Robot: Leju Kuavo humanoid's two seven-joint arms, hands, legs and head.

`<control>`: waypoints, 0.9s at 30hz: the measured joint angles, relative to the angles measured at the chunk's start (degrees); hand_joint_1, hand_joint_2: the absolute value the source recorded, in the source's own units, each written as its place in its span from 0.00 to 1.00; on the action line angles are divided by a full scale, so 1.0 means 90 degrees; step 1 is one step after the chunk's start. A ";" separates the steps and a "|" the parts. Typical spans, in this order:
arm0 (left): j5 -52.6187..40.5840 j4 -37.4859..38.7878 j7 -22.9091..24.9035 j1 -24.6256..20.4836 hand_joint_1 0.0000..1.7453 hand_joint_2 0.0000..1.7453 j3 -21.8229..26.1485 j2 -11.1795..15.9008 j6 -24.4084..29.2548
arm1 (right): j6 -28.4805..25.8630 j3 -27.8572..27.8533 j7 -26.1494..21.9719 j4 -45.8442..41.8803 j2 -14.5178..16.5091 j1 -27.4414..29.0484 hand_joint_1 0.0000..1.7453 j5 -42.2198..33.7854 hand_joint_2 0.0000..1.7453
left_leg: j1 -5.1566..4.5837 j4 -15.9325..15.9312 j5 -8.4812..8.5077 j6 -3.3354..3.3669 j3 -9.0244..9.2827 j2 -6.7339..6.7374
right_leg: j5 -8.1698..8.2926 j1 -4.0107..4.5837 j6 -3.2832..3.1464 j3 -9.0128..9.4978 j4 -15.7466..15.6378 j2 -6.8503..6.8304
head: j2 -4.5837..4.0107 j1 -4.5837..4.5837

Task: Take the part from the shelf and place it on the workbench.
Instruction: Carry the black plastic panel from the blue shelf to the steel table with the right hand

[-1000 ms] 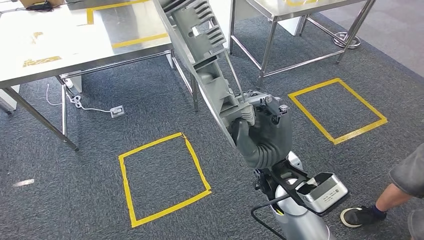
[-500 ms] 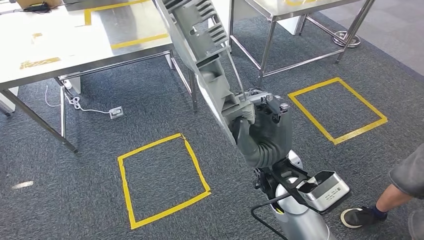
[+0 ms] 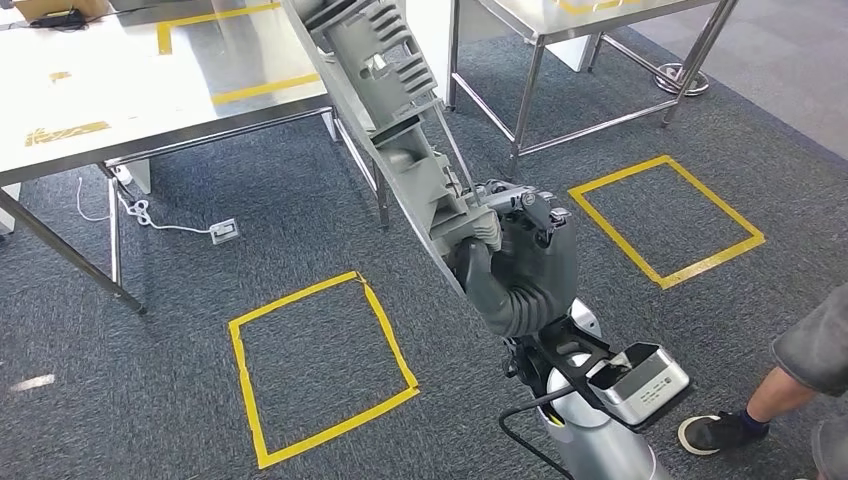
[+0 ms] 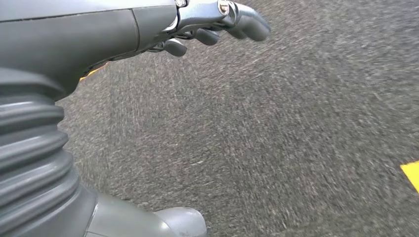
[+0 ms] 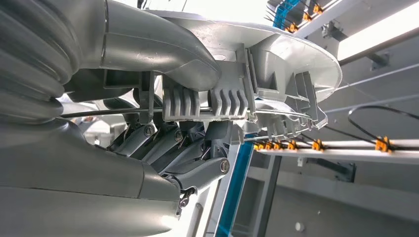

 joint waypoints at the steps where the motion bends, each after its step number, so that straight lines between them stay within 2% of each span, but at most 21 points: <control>1: -0.0001 -0.0001 0.0000 0.0002 0.00 1.00 0.0001 -0.0001 0.0001 | 0.0001 0.0001 0.0001 -0.0001 0.0000 0.0001 0.95 0.0000 1.00 | 0.0009 -0.0027 0.0005 0.0042 0.0024 0.0000 | -0.0021 -0.0005 0.0039 0.0001 0.0030 -0.0009 | 0.0001 0.0002; 3: -0.0002 -0.0005 -0.0002 -0.0006 0.00 1.00 0.0004 0.0001 0.0001 | -0.0002 0.0001 0.0002 -0.0004 -0.0001 0.0003 0.95 0.0000 1.00 | 0.0032 -0.0080 0.0010 0.0127 0.0080 0.0003 | -0.0224 -0.0012 0.0104 -0.0173 0.0417 -0.0032 | 0.0000 0.0017; 5: -0.0003 -0.0007 -0.0004 -0.0006 0.00 1.00 0.0004 0.0002 0.0002 | -0.0005 0.0000 -0.0002 -0.0004 -0.0001 0.0008 0.95 -0.0001 1.00 | 0.0028 -0.0082 -0.0019 0.0175 0.0102 0.0009 | -0.0571 -0.0014 0.0142 -0.0627 0.1245 -0.0046 | -0.0001 0.0027; 6: -0.0004 -0.0005 -0.0004 -0.0002 0.00 1.00 0.0004 0.0000 0.0002 | -0.0005 0.0000 -0.0003 -0.0003 -0.0001 0.0013 0.95 -0.0001 1.00 | 0.0025 -0.0078 -0.0037 0.0183 0.0112 0.0011 | -0.0673 -0.0015 0.0154 -0.0858 0.1617 -0.0046 | 0.0000 0.0027; 7: -0.0004 -0.0004 -0.0002 0.0003 0.00 1.00 0.0004 -0.0001 0.0002 | -0.0004 0.0000 -0.0004 -0.0002 -0.0001 0.0017 0.95 -0.0001 1.00 | 0.0023 -0.0073 -0.0056 0.0184 0.0128 0.0012 | -0.0660 -0.0015 0.0157 -0.1004 0.1804 -0.0048 | 0.0000 0.0028; 8: -0.0004 -0.0002 0.0000 0.0006 0.00 1.00 0.0004 -0.0001 0.0002 | -0.0002 0.0000 -0.0004 -0.0002 -0.0001 0.0019 0.95 -0.0002 1.00 | 0.0023 -0.0067 -0.0082 0.0177 0.0154 0.0010 | -0.0515 -0.0016 0.0153 -0.1019 0.1737 -0.0051 | -0.0001 0.0029; 9: -0.0004 -0.0002 0.0002 0.0006 0.00 1.00 0.0004 -0.0002 0.0001 | -0.0001 0.0000 -0.0002 -0.0001 -0.0001 0.0020 0.95 -0.0002 1.00 | 0.0024 -0.0059 -0.0114 0.0165 0.0193 0.0006 | -0.0264 -0.0017 0.0141 -0.0893 0.1407 -0.0057 | -0.0001 0.0029; 10: -0.0004 -0.0002 0.0003 0.0006 0.00 1.00 0.0004 -0.0003 0.0001 | 0.0001 0.0000 -0.0002 -0.0001 -0.0001 0.0019 0.95 -0.0003 1.00 | 0.0024 -0.0049 -0.0153 0.0146 0.0236 0.0003 | -0.0001 -0.0016 0.0119 -0.0684 0.0925 -0.0068 | -0.0001 0.0029; 11: -0.0004 -0.0002 0.0004 0.0004 0.00 1.00 0.0005 -0.0004 0.0000 | 0.0004 0.0000 -0.0001 -0.0001 -0.0001 0.0017 0.95 -0.0005 1.00 | 0.0013 -0.0037 -0.0194 0.0119 0.0270 0.0001 | 0.0173 -0.0001 0.0092 -0.0477 0.0493 -0.0077 | -0.0001 0.0026; 12: -0.0003 -0.0002 0.0005 0.0003 0.00 1.00 0.0005 -0.0005 -0.0001 | 0.0009 0.0000 -0.0003 -0.0001 0.0000 0.0014 0.95 -0.0008 1.00 | 0.0003 -0.0032 -0.0227 0.0086 0.0292 -0.0002 | 0.0267 0.0012 0.0057 -0.0328 0.0187 -0.0083 | 0.0000 0.0023; 13: -0.0002 -0.0002 0.0007 0.0002 0.00 1.00 0.0005 -0.0005 -0.0001 | 0.0015 0.0000 -0.0004 -0.0001 0.0001 0.0012 0.95 -0.0014 1.00 | -0.0005 -0.0035 -0.0254 0.0051 0.0305 -0.0001 | 0.0270 0.0028 0.0020 -0.0257 0.0042 -0.0083 | 0.0000 0.0017; 16: 0.0004 -0.0006 0.0012 -0.0002 0.00 1.00 0.0007 -0.0007 0.0000 | 0.0056 0.0000 -0.0005 -0.0001 0.0004 0.0011 0.95 -0.0028 1.00 | -0.0003 -0.0068 -0.0302 -0.0064 0.0356 0.0014 | 0.0223 0.0034 -0.0096 -0.0211 -0.0011 -0.0057 | 0.0000 0.0007; 18: 0.0015 -0.0010 0.0012 -0.0007 0.00 1.00 0.0009 -0.0005 0.0004 | 0.0092 0.0000 -0.0002 -0.0001 0.0011 0.0008 0.95 -0.0030 1.00 | -0.0001 0.0209 -0.0462 -0.0125 0.0257 0.0014 | 0.0207 0.0000 -0.0175 -0.0138 -0.0058 -0.0059 | -0.0001 -0.0017; 19: 0.0024 -0.0010 0.0012 -0.0004 0.00 1.00 0.0009 -0.0004 0.0007 | 0.0103 0.0000 -0.0002 -0.0001 0.0016 0.0008 0.95 -0.0031 1.00 | 0.0010 0.0566 -0.0625 -0.0147 0.0072 0.0008 | 0.0192 -0.0009 -0.0206 -0.0106 -0.0068 -0.0064 | -0.0001 -0.0028; 21: 0.0039 -0.0007 0.0011 0.0013 0.00 1.00 0.0010 -0.0004 0.0009 | 0.0112 0.0000 -0.0003 -0.0001 0.0025 0.0009 0.95 -0.0031 1.00 | 0.0020 0.1461 -0.0958 -0.0181 -0.0450 0.0005 | 0.0145 -0.0009 -0.0237 -0.0064 -0.0067 -0.0063 | -0.0001 -0.0042; 22: 0.0046 -0.0005 0.0011 0.0024 0.00 1.00 0.0012 -0.0004 0.0009 | 0.0113 0.0000 -0.0003 0.0000 0.0028 0.0010 0.95 -0.0031 1.00 | 0.0025 0.1752 -0.0989 -0.0189 -0.0657 0.0005 | 0.0118 -0.0008 -0.0237 -0.0036 -0.0066 -0.0055 | 0.0000 -0.0042; 23: 0.0050 -0.0003 0.0010 0.0033 0.00 1.00 0.0015 -0.0004 0.0008 | 0.0114 0.0000 -0.0002 0.0001 0.0030 0.0011 0.95 -0.0031 1.00 | 0.0026 0.1809 -0.0888 -0.0188 -0.0750 0.0005 | 0.0088 -0.0008 -0.0231 0.0002 -0.0065 -0.0046 | 0.0001 -0.0043; 24: 0.0054 -0.0002 0.0010 0.0037 0.00 1.00 0.0019 -0.0002 0.0008 | 0.0115 0.0000 0.0000 0.0001 0.0032 0.0012 0.95 -0.0030 1.00 | 0.0027 0.1586 -0.0646 -0.0179 -0.0706 0.0005 | 0.0051 -0.0008 -0.0220 0.0057 -0.0065 -0.0037 | 0.0000 -0.0043; 26: 0.0059 -0.0002 0.0010 0.0038 0.00 1.00 0.0029 0.0002 0.0008 | 0.0116 0.0000 0.0002 0.0001 0.0037 0.0011 0.95 -0.0030 1.00 | 0.0026 0.0694 -0.0070 -0.0138 -0.0372 0.0004 | -0.0031 -0.0008 -0.0183 0.0174 -0.0065 -0.0031 | 0.0000 -0.0044; 27: 0.0060 -0.0001 0.0010 0.0037 0.00 1.00 0.0034 0.0005 0.0010 | 0.0116 0.0000 0.0000 0.0001 0.0042 0.0009 0.95 -0.0030 1.00 | 0.0017 0.0296 0.0102 -0.0110 -0.0203 0.0001 | -0.0072 0.0001 -0.0151 0.0211 -0.0058 -0.0025 | -0.0001 -0.0051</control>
